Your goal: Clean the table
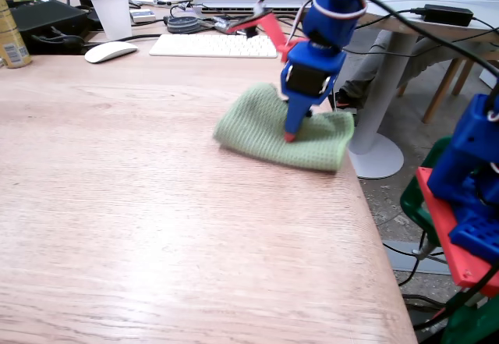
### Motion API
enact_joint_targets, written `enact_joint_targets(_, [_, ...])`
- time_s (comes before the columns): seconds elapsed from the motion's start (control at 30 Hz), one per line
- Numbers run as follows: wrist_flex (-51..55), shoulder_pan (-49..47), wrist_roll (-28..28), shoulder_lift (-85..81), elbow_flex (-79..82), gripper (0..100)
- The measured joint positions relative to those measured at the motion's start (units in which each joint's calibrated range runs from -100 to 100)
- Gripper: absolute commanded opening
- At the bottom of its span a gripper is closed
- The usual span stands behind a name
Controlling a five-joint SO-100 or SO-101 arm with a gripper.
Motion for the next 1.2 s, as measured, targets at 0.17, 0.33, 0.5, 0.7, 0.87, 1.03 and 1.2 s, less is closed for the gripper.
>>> enact_joint_targets(0.17, [2.07, 24.71, 6.84, 14.96, -21.91, 0])
enact_joint_targets(0.33, [2.9, 31.19, 8.84, 30.52, -48.42, 0])
enact_joint_targets(0.5, [21.28, 27.99, 8.45, 13.49, -49.5, 0])
enact_joint_targets(0.7, [33.62, -27.15, -3.03, -17.29, -49.41, 0])
enact_joint_targets(0.87, [33.62, -66.89, -9.77, -19.8, -49.41, 0])
enact_joint_targets(1.03, [33.62, -63.32, -9.47, -7.52, -48.87, 0])
enact_joint_targets(1.2, [33.62, -56.83, -9.43, -1.73, -49.86, 0])
